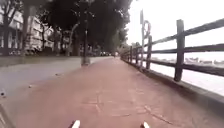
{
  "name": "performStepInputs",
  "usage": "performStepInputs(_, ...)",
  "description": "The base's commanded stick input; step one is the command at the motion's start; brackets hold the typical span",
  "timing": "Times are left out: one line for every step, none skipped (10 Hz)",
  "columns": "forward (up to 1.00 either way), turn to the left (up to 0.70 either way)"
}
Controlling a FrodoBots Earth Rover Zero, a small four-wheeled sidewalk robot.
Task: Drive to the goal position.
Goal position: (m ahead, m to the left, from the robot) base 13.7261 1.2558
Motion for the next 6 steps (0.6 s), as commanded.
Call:
performStepInputs(0.7,0.0)
performStepInputs(0.7,0.0)
performStepInputs(0.7,0.0)
performStepInputs(0.7,0.0)
performStepInputs(0.7,0.0)
performStepInputs(0.7,0.0)
